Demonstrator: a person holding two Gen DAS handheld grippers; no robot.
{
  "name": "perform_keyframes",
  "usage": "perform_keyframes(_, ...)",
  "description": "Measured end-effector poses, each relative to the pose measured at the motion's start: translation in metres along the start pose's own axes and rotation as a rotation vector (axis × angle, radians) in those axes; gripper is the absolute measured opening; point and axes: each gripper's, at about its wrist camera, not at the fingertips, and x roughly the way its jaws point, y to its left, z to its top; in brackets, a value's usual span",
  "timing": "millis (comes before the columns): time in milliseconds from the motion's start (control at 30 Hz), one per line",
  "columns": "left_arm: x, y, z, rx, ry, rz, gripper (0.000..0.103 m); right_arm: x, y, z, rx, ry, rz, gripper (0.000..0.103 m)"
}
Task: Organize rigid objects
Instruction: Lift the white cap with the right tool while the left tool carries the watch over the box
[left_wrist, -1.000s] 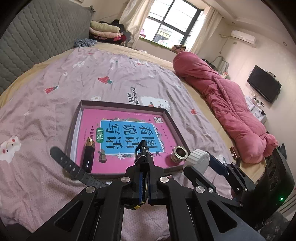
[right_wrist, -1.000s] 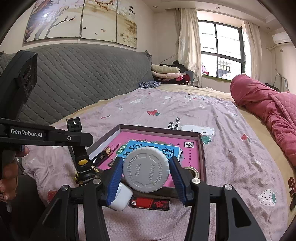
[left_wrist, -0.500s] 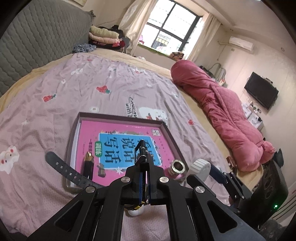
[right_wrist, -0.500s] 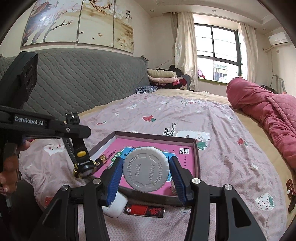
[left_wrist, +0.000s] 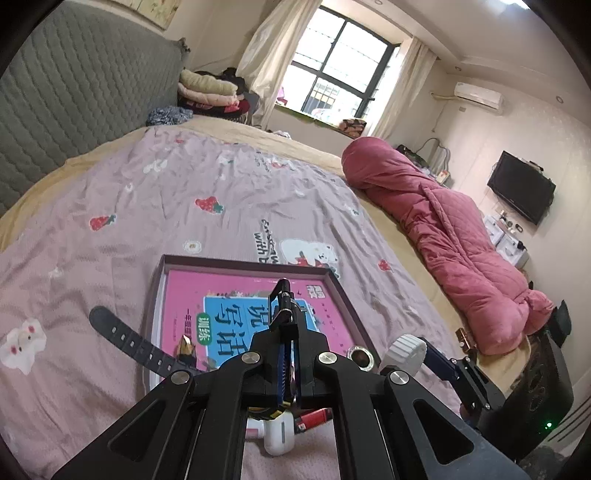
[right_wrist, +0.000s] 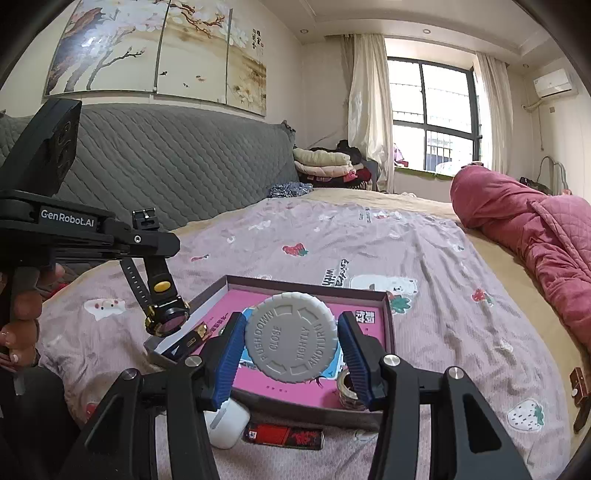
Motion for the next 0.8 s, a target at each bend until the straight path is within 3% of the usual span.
perform_keyframes(800,0.027,-0.001,0.009,0.016,-0.02,0.032,0.003,0.021,-0.008,-0.002,0.023,0.009,0.005,0.052)
